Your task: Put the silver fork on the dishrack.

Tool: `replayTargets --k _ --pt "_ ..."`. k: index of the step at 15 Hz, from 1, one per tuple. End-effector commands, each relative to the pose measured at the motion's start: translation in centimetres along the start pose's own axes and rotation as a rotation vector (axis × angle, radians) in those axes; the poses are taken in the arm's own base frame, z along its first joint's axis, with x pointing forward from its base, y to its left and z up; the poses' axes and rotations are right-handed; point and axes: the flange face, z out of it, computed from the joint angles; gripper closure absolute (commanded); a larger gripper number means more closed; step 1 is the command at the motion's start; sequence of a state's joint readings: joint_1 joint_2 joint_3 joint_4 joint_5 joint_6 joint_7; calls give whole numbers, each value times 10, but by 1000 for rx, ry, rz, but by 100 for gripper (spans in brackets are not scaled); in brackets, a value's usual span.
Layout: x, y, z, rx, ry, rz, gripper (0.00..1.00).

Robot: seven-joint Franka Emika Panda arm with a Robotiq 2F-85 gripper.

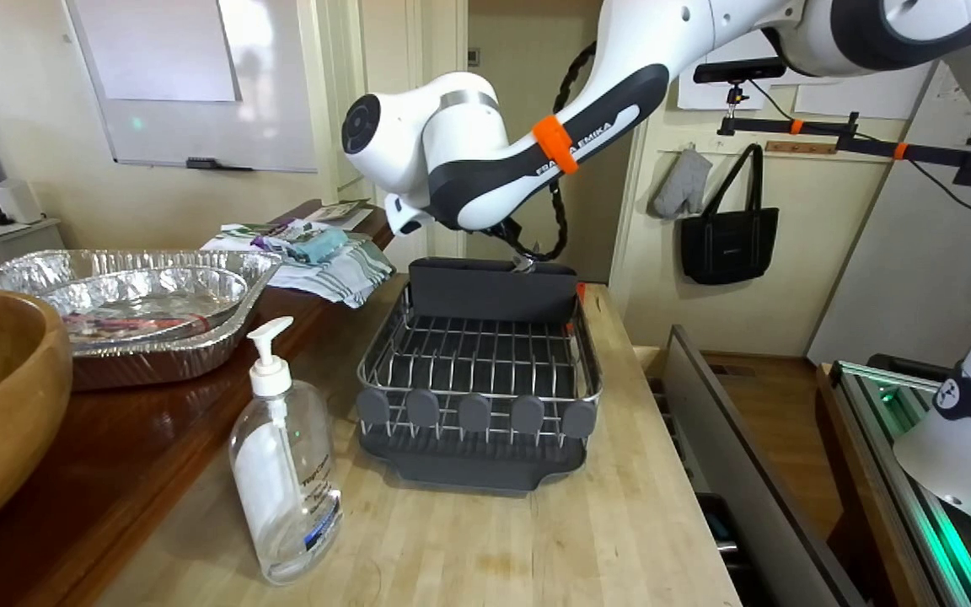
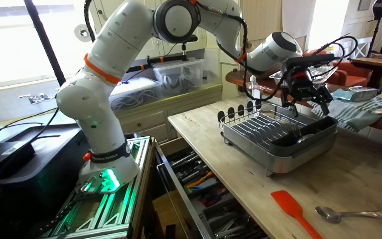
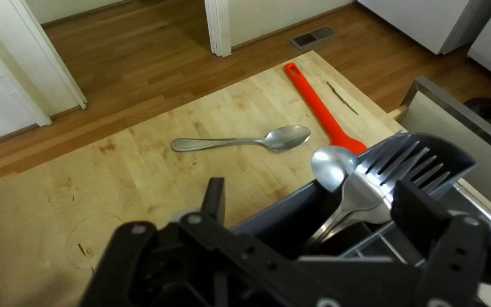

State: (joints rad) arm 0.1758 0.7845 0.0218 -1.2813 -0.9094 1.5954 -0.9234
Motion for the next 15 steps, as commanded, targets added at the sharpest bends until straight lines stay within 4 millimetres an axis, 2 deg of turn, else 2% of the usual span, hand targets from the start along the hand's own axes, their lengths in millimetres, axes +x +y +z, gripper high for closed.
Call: replayTargets --k 1,4,7,11,15 --pt "-28 -3 -15 24 109 36 0" --pt "-59 -6 -23 59 241 103 0" --pt "-96 -6 -19 80 370 184 0" --pt "-145 -8 3 102 541 307 0" --pt "-177 -15 29 159 706 437 0"
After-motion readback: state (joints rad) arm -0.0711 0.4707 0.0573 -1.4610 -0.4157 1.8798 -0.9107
